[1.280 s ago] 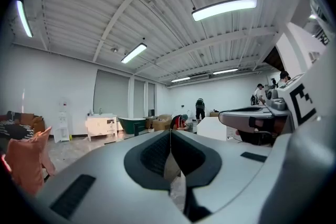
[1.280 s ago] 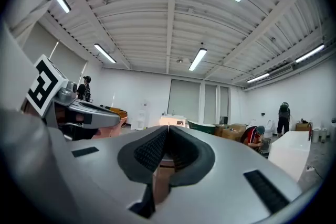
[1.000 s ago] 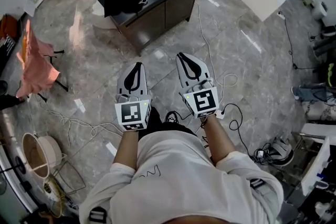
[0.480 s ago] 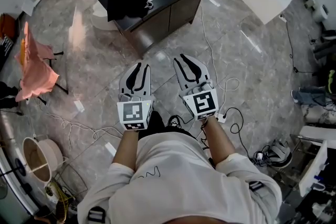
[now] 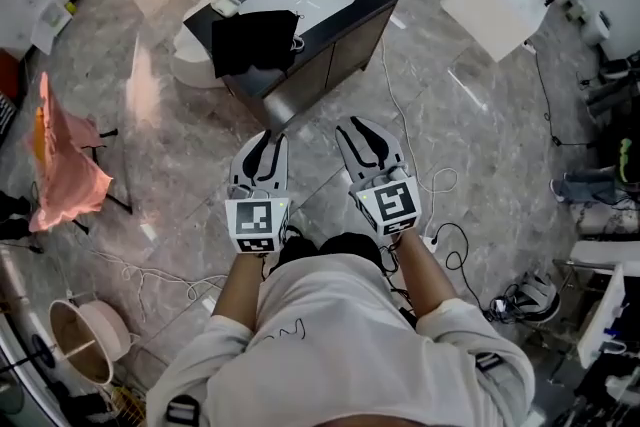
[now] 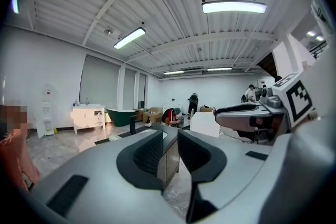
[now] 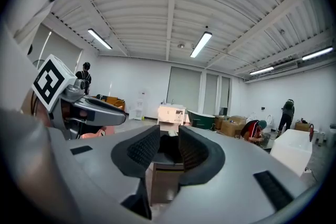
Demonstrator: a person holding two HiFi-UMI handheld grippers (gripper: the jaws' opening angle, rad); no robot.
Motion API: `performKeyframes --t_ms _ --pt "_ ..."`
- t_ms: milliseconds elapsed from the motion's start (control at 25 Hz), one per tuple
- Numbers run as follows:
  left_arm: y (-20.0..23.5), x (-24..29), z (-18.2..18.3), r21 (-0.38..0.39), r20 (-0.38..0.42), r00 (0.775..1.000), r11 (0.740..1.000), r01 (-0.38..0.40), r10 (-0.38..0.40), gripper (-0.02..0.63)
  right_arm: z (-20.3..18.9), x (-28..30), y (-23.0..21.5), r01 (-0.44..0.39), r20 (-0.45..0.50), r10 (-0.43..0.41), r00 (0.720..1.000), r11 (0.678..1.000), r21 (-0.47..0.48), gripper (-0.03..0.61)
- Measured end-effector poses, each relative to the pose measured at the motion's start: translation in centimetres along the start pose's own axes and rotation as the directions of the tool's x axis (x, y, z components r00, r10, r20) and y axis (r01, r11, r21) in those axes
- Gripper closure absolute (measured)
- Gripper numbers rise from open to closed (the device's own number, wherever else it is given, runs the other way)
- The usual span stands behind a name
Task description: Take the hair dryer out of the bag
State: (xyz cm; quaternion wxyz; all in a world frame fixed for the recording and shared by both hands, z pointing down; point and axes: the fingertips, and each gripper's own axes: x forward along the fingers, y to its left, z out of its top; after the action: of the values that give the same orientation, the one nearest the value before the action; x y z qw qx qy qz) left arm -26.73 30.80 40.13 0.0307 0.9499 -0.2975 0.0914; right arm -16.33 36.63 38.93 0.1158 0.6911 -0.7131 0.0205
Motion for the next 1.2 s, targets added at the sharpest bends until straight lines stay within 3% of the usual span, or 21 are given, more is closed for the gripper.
performKeyframes --t_ms 280,480,920,1200 --pt "2.1 5.1 -0.2 -0.018 -0.025 0.999 1.000 0.020 -0.021 0.514 0.4 5.1 -2.7 0.003 -0.007 -0.003 1.000 1.000 0.029 0.466" --pt "3.6 10.6 -0.1 -0.007 -0.045 0.999 1.000 0.002 -0.003 0.514 -0.5 10.3 -6.1 -0.045 0.006 0.045 0.999 0.998 0.032 0.466" --pt "8.6 24.4 2.5 -0.048 -0.105 0.971 0.974 -0.220 0.214 0.514 0.7 23.4 -15.7 -0.294 0.014 0.294 0.956 0.955 0.027 0.462" --pt "9.9 29.8 1.4 -0.070 -0.181 0.941 0.951 -0.302 0.286 0.514 -0.7 28.4 -20.7 -0.375 -0.004 0.375 0.927 0.926 0.037 0.462"
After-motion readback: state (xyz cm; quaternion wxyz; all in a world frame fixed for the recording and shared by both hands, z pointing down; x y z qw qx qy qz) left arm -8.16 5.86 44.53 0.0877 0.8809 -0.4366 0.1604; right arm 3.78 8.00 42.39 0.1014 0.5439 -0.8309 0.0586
